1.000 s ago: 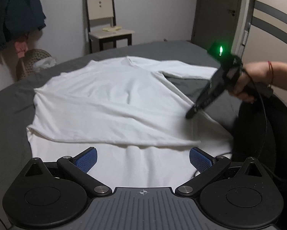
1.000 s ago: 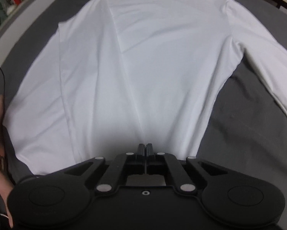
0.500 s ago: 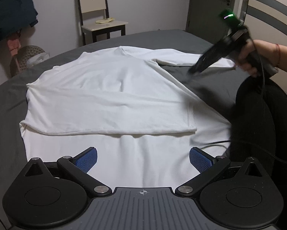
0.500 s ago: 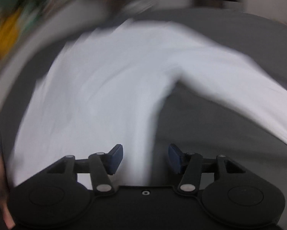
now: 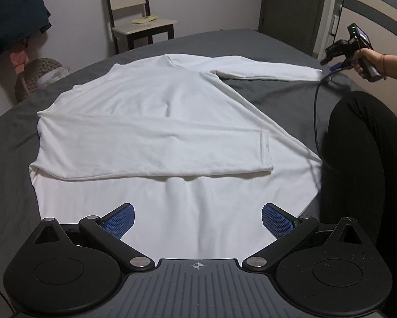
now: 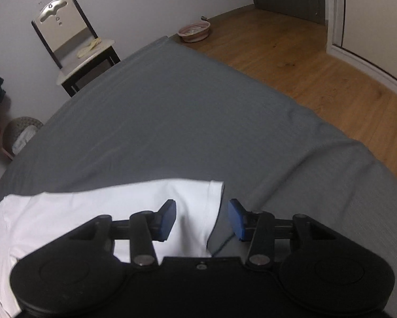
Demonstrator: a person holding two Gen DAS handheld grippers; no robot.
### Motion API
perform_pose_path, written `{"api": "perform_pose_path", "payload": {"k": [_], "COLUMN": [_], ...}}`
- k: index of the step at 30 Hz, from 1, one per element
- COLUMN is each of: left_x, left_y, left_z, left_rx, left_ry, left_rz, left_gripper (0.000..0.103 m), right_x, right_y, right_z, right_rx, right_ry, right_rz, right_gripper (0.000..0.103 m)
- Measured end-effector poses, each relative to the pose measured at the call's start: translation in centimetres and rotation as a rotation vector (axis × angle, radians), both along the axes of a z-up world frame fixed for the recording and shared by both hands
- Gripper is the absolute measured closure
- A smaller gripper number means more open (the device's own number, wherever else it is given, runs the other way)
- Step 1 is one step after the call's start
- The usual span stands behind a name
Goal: Fold clothes
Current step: 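Grasp the white sleeve cuff with the right gripper, then fold the held sleeve diagonally across the shirt body with the right gripper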
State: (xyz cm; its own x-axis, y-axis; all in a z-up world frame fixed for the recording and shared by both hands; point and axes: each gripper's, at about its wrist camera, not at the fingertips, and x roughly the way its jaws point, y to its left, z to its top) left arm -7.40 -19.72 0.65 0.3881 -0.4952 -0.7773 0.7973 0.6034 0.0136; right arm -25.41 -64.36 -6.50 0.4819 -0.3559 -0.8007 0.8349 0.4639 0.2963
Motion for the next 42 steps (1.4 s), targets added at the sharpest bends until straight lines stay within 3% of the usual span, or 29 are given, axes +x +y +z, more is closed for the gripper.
{"api": "perform_pose_path", "payload": {"k": [3,7,9,11,13,20,25,29,34,37,40,42], "left_x": [0.0,0.1,0.0,-0.2,-0.3,-0.7,-1.0,-1.6,-1.1,-0.5,-0.8,-1.1], "left_y": [-0.3,-0.6,-0.8,-0.8,-0.9,0.2,2.2,3.9,6.6,9.1,11.9,13.4], "left_z": [0.0,0.0,0.2,0.4,0.6,1.9,3.1,3.0,2.0,2.0,1.8,1.5], "left_rx": [0.022,0.047,0.054,0.058,0.069,0.069,0.026,-0.006,-0.050,-0.130,-0.198,-0.203], "left_ry": [-0.005,0.010,0.015,0.018,0.006,-0.025,-0.011,-0.013,0.013,0.009,0.002,-0.007], "left_rz": [0.014,0.037,0.036,0.028,0.000,0.019,0.100,0.142,0.209,0.274,0.310,0.336], "left_gripper": [0.000,0.000,0.000,0.000,0.000,0.000,0.000,0.000,0.000,0.000,0.000,0.000], "right_x": [0.1,0.7,1.0,1.3,1.7,3.8,5.5,9.7,16.1,18.3,19.9,20.6], "right_y": [-1.4,-2.2,-1.7,-1.2,-0.5,4.2,7.7,15.1,27.4,35.9,43.0,46.1], "right_z": [-1.2,-2.6,-2.7,-2.8,-2.3,7.3,14.2,21.2,25.2,24.0,20.2,17.0], "right_rx": [-0.007,0.004,-0.030,-0.047,-0.071,-0.120,-0.145,-0.088,-0.068,-0.051,0.000,-0.037], "right_ry": [-0.027,0.076,0.079,0.076,0.077,-0.120,-0.273,-0.469,-0.515,-0.505,-0.465,-0.384], "right_rz": [-0.002,0.007,0.024,0.061,0.102,0.237,0.337,0.506,0.785,0.943,1.042,1.054], "right_gripper": [0.059,0.060,0.062,0.088,0.094,0.095,0.096,0.096,0.100,0.100,0.101,0.099]}}
